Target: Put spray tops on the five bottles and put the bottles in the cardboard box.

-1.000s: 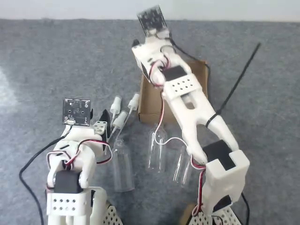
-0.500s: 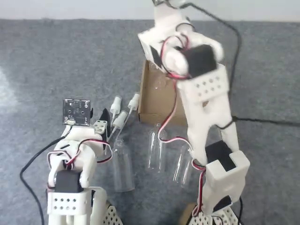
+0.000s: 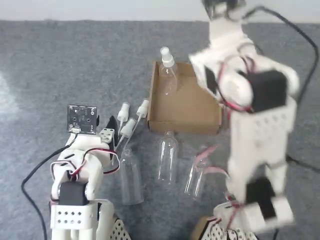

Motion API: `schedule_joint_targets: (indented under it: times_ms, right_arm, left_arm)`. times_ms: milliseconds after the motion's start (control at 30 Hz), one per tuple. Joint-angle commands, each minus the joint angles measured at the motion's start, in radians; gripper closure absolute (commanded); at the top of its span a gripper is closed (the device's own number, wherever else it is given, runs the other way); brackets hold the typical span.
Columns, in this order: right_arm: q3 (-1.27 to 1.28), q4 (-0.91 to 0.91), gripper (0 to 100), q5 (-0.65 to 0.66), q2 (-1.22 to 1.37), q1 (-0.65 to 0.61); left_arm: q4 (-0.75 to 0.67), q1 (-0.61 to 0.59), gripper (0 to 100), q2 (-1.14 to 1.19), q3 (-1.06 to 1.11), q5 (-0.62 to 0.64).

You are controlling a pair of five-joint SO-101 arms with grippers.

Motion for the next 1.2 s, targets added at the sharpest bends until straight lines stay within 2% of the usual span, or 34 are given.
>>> schedule_joint_targets:
  times_ms: [0,133,300,467,533,667,767,933,1167]
  right_arm:
    - [0.428,0.039,77.4,0.244,-0.277,0.081]
    - [0.83,0.035,72.1,0.583,-0.467,0.226]
    - [1.191,-0.053,70.7,1.014,-0.647,0.404]
    - [1.433,-0.127,70.6,1.343,-0.771,0.515]
    - [1.488,-0.153,70.5,1.398,-0.802,0.522]
    - [1.544,-0.173,68.6,1.462,-0.817,0.519]
    - [1.599,-0.236,67.4,1.435,-0.817,0.476]
    - [1.654,-0.414,67.7,1.231,-0.765,0.404]
    - [1.649,-0.578,68.4,0.918,-0.504,0.435]
  left_arm:
    - [-0.029,-0.006,89,-0.012,-0.007,-0.005]
    - [-0.029,-0.006,89,-0.012,-0.007,-0.005]
    - [-0.029,-0.006,89,-0.012,-0.007,-0.003]
    - [-0.029,-0.006,89,-0.012,-0.007,-0.002]
    - [-0.029,-0.006,89,-0.012,-0.007,-0.002]
    - [-0.029,-0.006,89,-0.012,-0.007,-0.002]
    - [-0.029,-0.006,89,-0.012,-0.007,-0.002]
    - [-0.029,-0.006,89,-0.012,-0.007,-0.002]
    - [-0.029,-0.006,89,-0.011,-0.007,0.0]
